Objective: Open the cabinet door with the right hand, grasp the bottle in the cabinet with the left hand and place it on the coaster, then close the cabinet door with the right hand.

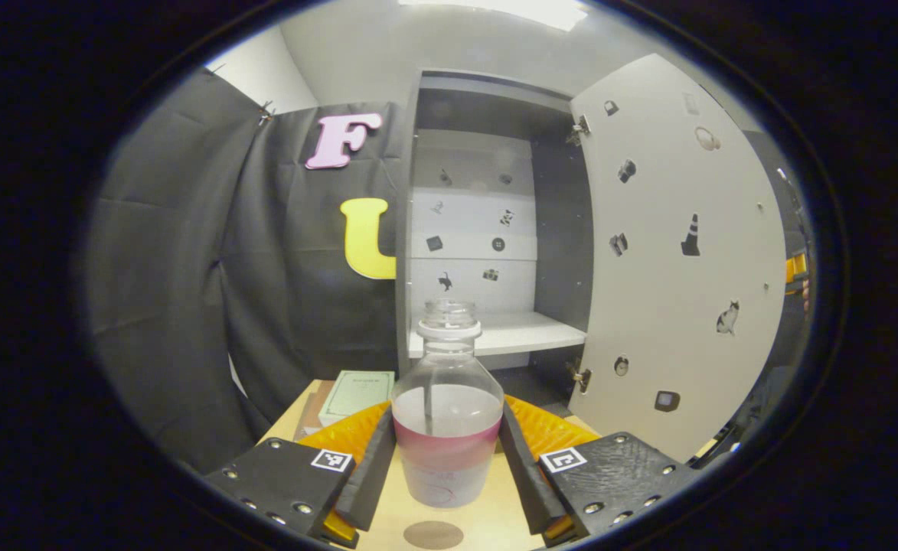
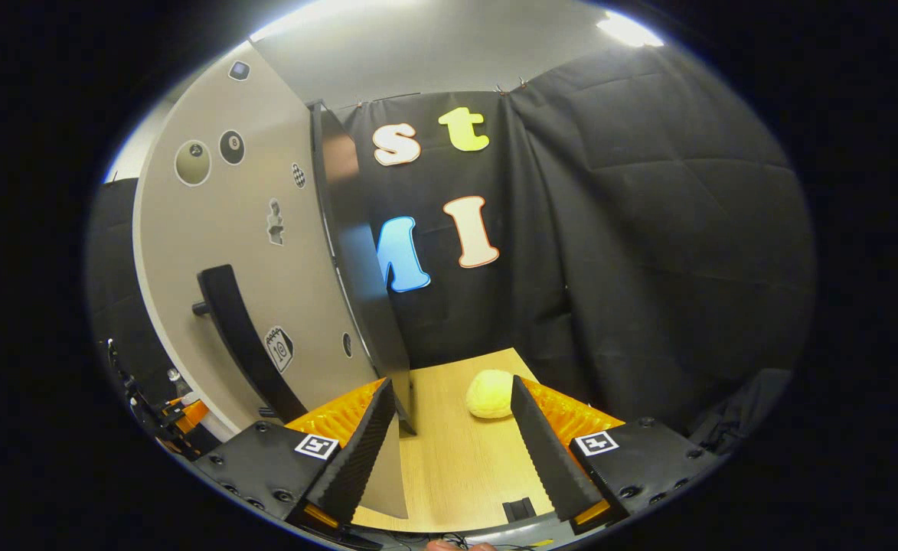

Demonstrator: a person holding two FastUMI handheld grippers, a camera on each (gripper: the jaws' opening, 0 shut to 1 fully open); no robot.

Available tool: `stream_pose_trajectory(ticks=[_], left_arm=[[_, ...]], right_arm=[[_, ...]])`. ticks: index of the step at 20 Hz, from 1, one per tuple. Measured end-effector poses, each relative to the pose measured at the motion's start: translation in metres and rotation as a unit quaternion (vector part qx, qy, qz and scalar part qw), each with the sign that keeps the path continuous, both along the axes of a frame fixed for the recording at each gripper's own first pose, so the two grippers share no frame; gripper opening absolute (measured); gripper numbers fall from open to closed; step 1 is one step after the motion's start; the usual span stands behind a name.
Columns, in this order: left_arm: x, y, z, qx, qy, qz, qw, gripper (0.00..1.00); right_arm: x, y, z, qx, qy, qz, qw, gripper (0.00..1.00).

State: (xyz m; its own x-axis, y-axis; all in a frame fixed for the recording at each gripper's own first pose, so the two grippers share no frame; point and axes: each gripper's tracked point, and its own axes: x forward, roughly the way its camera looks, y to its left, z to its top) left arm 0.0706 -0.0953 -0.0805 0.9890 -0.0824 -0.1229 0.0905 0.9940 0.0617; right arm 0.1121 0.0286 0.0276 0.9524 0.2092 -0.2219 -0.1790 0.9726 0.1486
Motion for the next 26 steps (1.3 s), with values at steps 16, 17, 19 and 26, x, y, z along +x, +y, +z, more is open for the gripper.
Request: stream_pose_trajectory(ticks=[16, 17, 19, 26], left_arm=[[-0.026, 0.021, -0.209, -0.022, 0.054, 0.055, 0.997, 0.72], [-0.026, 0.021, -0.222, -0.018, 0.062, 0.053, 0.996, 0.74], [-0.026, 0.017, -0.237, -0.013, 0.066, 0.047, 0.997, 0.72], [-0.035, 0.019, -0.277, 0.026, 0.082, 0.042, 0.995, 0.77]], right_arm=[[0.025, -0.044, 0.034, -0.03, -0.083, -0.129, 0.988, 0.96], [0.022, -0.047, 0.035, -0.029, -0.087, -0.137, 0.986, 0.96], [0.02, -0.048, 0.034, -0.03, -0.084, -0.145, 0.985, 0.96], [0.013, -0.041, 0.003, -0.03, -0.031, -0.138, 0.989, 0.96]])
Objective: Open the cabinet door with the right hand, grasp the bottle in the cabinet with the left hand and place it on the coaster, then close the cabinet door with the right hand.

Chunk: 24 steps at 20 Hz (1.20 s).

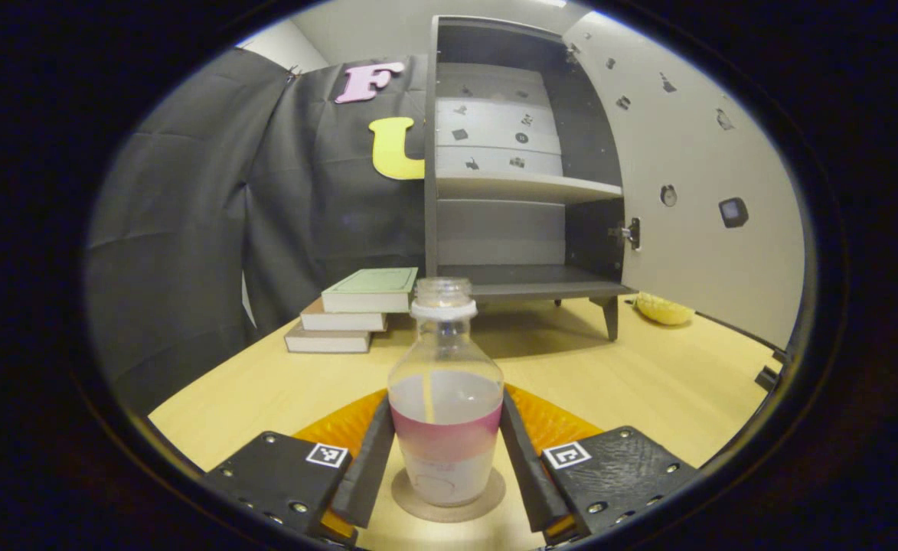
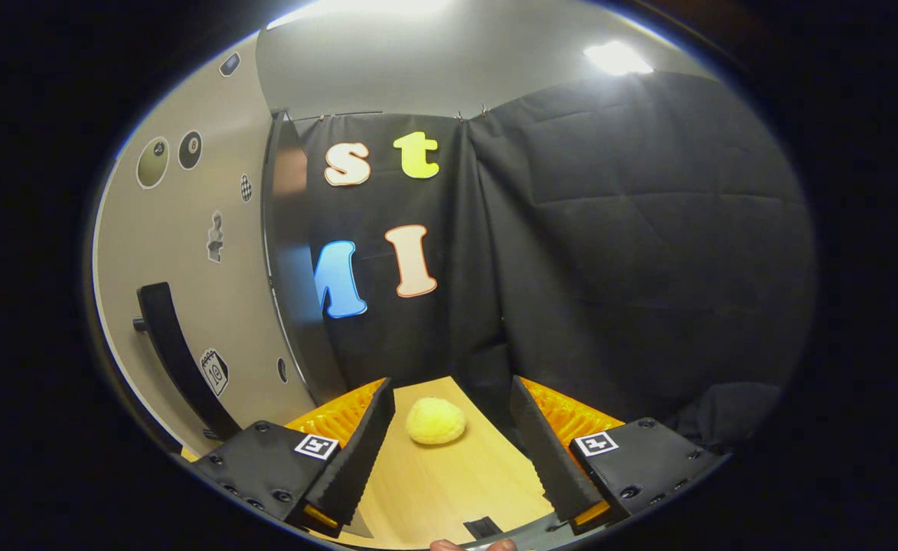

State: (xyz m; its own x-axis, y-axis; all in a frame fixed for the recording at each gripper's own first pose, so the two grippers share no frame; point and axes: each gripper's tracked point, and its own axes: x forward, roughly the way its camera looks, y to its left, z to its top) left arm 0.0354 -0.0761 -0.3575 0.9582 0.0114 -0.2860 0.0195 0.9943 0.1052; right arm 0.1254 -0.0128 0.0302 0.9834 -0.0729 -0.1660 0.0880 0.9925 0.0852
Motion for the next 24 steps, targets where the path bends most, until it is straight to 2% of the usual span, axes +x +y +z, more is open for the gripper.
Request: stream_pose_trajectory(ticks=[3, 5, 6, 7, 8, 9, 11, 13, 14, 15, 17, 19, 24], left_arm=[[-0.008, 0.001, -0.001, -0.002, 0.005, 0.006, 1.0, 0.77], [-0.012, 0.001, -0.001, -0.011, 0.009, 0.009, 1.0, 0.75], [-0.012, 0.0, 0.001, -0.016, 0.009, 0.009, 1.0, 0.78], [-0.01, -0.002, 0.0, -0.021, 0.014, 0.007, 1.0, 0.73], [-0.011, -0.002, 0.002, -0.02, 0.015, 0.008, 1.0, 0.77], [-0.01, -0.002, 0.003, -0.019, 0.016, 0.007, 1.0, 0.75], [-0.007, -0.008, 0.007, -0.02, 0.016, -0.001, 1.0, 0.88], [-0.005, -0.009, 0.016, -0.013, 0.013, 0.002, 1.0, 0.9], [-0.004, -0.005, 0.022, -0.002, 0.009, 0.007, 1.0, 0.86], [-0.002, -0.002, 0.029, 0.006, 0.005, 0.013, 1.0, 0.91], [0.0, -0.005, 0.038, 0.004, 0.003, 0.01, 1.0, 0.86], [0.001, -0.007, 0.056, 0.003, -0.003, 0.01, 1.0, 0.9], [0.0, -0.021, 0.123, 0.002, -0.034, 0.008, 0.999, 0.86]], right_arm=[[0.0, -0.002, -0.011, 0.005, 0.014, -0.004, 1.0, 0.96], [0.001, 0.002, -0.018, 0.024, 0.025, -0.001, 0.999, 0.96], [0.002, 0.003, -0.021, 0.037, 0.03, 0.0, 0.999, 0.96], [0.004, 0.005, -0.023, 0.049, 0.034, 0.003, 0.998, 0.96], [0.007, 0.006, -0.026, 0.056, 0.036, 0.003, 0.998, 0.96], [0.008, 0.004, -0.028, 0.059, 0.039, 0.002, 0.998, 0.96], [0.01, -0.002, -0.035, 0.058, 0.044, -0.003, 0.997, 0.96], [0.01, -0.005, -0.039, 0.057, 0.045, -0.006, 0.997, 0.96], [0.011, -0.006, -0.042, 0.056, 0.045, -0.007, 0.997, 0.96], [0.012, -0.008, -0.044, 0.056, 0.045, -0.007, 0.997, 0.96], [0.015, -0.009, -0.048, 0.059, 0.047, -0.006, 0.997, 0.96], [0.019, -0.012, -0.052, 0.064, 0.047, -0.006, 0.997, 0.96], [0.034, -0.026, -0.063, 0.063, 0.04, -0.018, 0.997, 0.96]])
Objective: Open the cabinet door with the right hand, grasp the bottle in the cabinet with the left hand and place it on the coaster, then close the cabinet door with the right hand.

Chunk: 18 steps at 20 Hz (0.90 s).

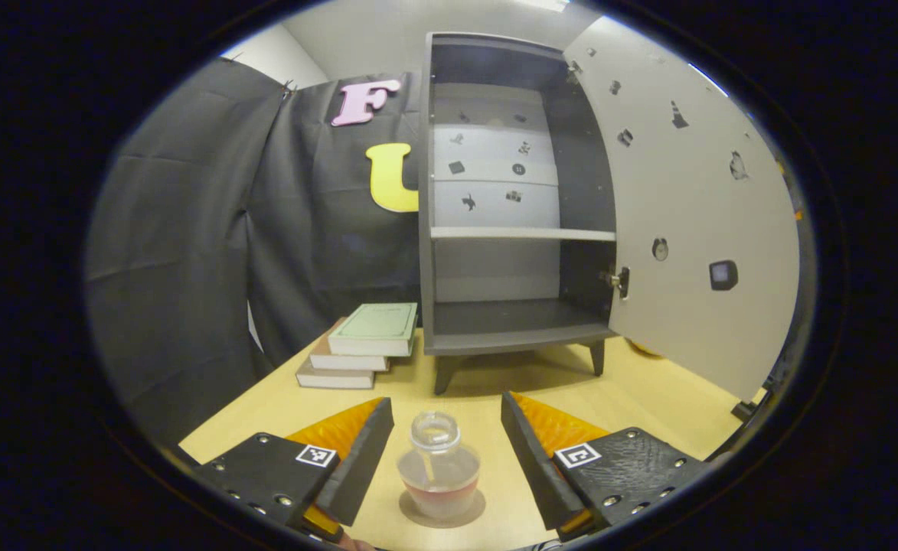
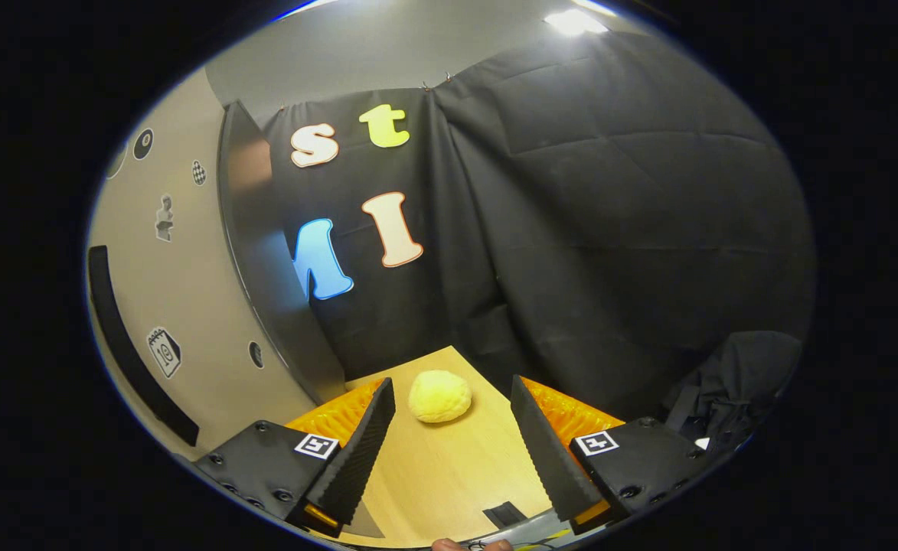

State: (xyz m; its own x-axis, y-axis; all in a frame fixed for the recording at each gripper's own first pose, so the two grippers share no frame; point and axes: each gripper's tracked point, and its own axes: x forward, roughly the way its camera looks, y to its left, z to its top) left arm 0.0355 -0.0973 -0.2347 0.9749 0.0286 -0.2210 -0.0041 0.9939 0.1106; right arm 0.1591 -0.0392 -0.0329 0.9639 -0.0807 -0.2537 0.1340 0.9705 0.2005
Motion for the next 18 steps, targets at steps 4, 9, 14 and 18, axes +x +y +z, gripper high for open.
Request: stream_pose_trajectory(ticks=[4, 9, 14, 18], left_arm=[[-0.001, -0.004, 0.061, -0.005, -0.025, 0.018, 1.0, 0.86], [0.005, -0.016, 0.139, 0.028, -0.058, 0.028, 0.998, 0.85], [0.019, -0.054, 0.192, -0.047, -0.068, 0.017, 0.996, 0.86], [0.03, -0.056, 0.238, -0.044, -0.078, 0.009, 0.996, 0.86]], right_arm=[[0.018, -0.003, 0.005, 0.001, -0.022, 0.002, 1.0, 0.89], [0.04, 0.01, 0.012, -0.004, -0.04, 0.035, 0.999, 0.89], [0.059, 0.028, 0.026, -0.012, -0.053, 0.071, 0.996, 0.89], [0.062, 0.048, 0.044, -0.025, -0.072, 0.106, 0.991, 0.89]])
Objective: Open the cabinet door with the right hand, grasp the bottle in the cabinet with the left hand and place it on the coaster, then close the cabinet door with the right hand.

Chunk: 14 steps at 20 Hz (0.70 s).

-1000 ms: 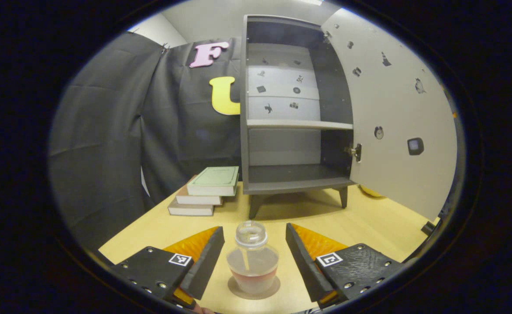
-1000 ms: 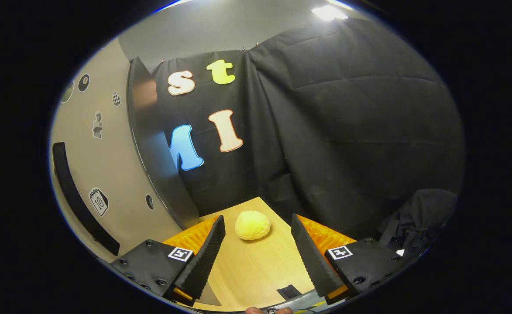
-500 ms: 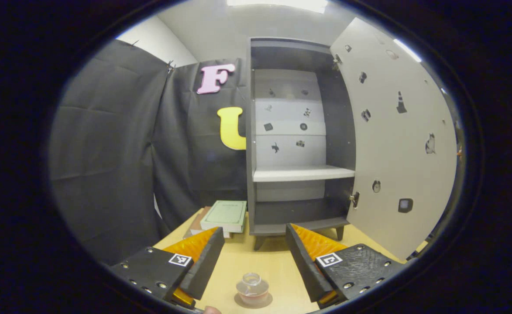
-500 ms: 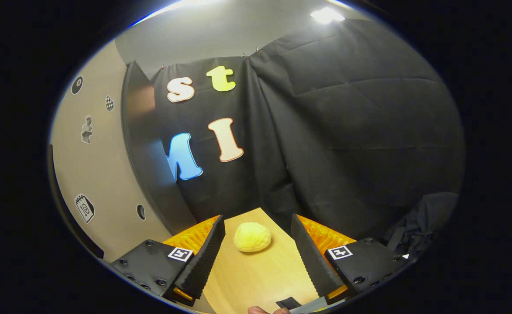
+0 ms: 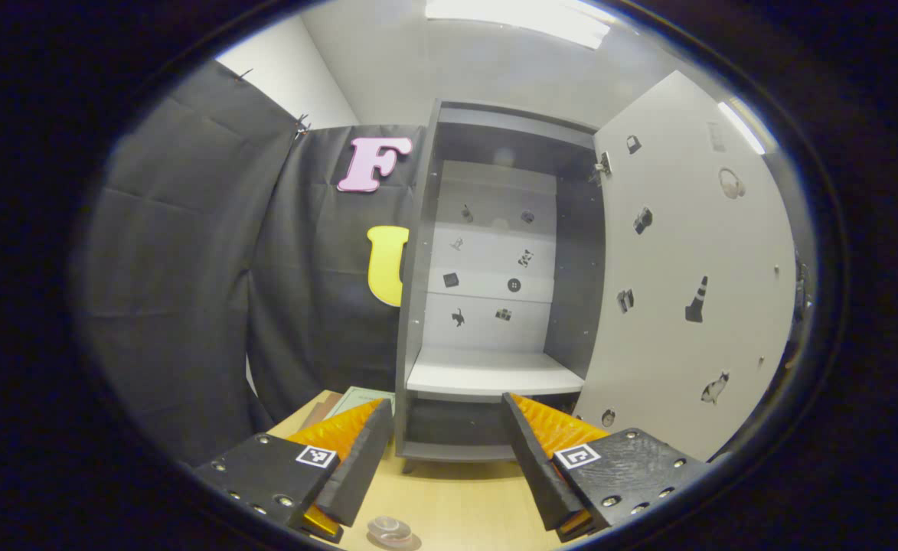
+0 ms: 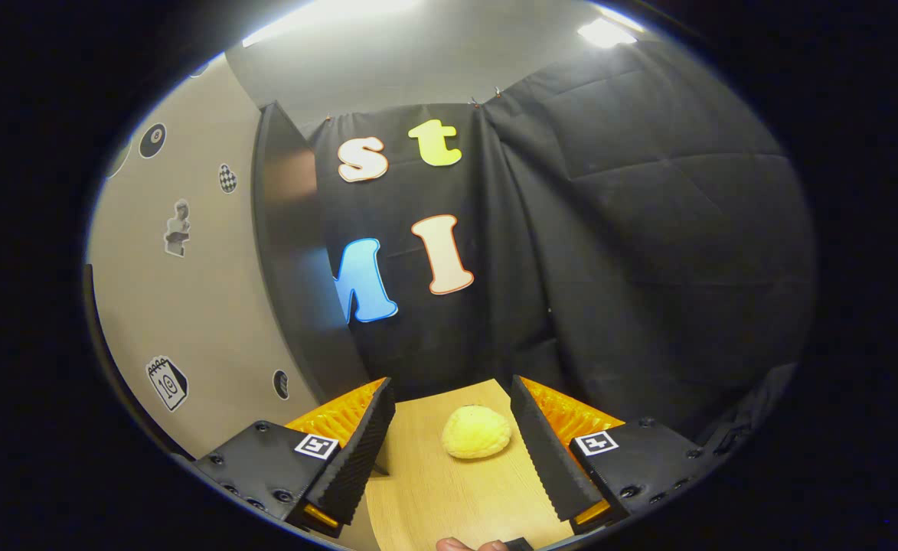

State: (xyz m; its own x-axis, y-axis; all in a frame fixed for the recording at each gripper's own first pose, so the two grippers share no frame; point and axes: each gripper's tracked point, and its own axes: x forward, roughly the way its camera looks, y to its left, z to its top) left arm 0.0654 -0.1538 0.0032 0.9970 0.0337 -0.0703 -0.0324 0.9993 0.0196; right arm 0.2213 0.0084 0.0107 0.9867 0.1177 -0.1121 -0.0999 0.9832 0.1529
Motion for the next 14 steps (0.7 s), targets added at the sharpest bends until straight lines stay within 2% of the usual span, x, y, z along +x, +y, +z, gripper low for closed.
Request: stream_pose_trajectory(ticks=[1, 2, 3, 5, 6, 7, 8, 9, 10, 13, 14], left_arm=[[0.003, 0.0, 0.004, 0.002, 0.006, -0.003, 1.0, 0.86], [0.005, 0.001, 0.007, 0.001, 0.009, -0.005, 1.0, 0.85], [0.007, 0.003, 0.011, -0.001, 0.01, -0.009, 1.0, 0.88], [0.013, 0.007, 0.017, -0.003, 0.007, -0.024, 1.0, 0.86], [0.015, 0.011, 0.019, -0.001, 0.006, -0.03, 1.0, 0.9], [0.017, 0.017, 0.021, -0.001, 0.004, -0.034, 0.999, 0.86], [0.018, 0.023, 0.021, -0.002, 0.0, -0.037, 0.999, 0.88], [0.02, 0.029, 0.023, -0.006, -0.005, -0.039, 0.999, 0.85], [0.02, 0.032, 0.021, -0.011, -0.004, -0.045, 0.999, 0.86], [0.013, 0.043, 0.021, -0.009, 0.0, -0.071, 0.997, 0.86], [0.009, 0.048, 0.022, -0.005, 0.0, -0.079, 0.997, 0.86]], right_arm=[[-0.001, 0.003, 0.006, -0.005, -0.004, 0.004, 1.0, 0.89], [-0.002, 0.007, 0.011, -0.009, -0.006, 0.006, 1.0, 0.96], [-0.006, 0.012, 0.017, -0.009, -0.009, 0.011, 1.0, 0.96], [-0.017, 0.03, 0.029, 0.001, -0.011, 0.028, 1.0, 0.96], [-0.024, 0.035, 0.033, 0.01, -0.008, 0.034, 0.999, 0.96], [-0.032, 0.042, 0.037, 0.017, -0.004, 0.042, 0.999, 0.96], [-0.04, 0.046, 0.042, 0.017, -0.004, 0.043, 0.999, 0.96], [-0.049, 0.043, 0.049, 0.014, -0.011, 0.035, 0.999, 0.89], [-0.057, 0.041, 0.057, 0.01, -0.017, 0.027, 0.999, 0.96], [-0.084, 0.048, 0.07, 0.001, -0.026, 0.011, 1.0, 0.96], [-0.091, 0.052, 0.074, -0.005, -0.032, 0.009, 0.999, 0.89]])
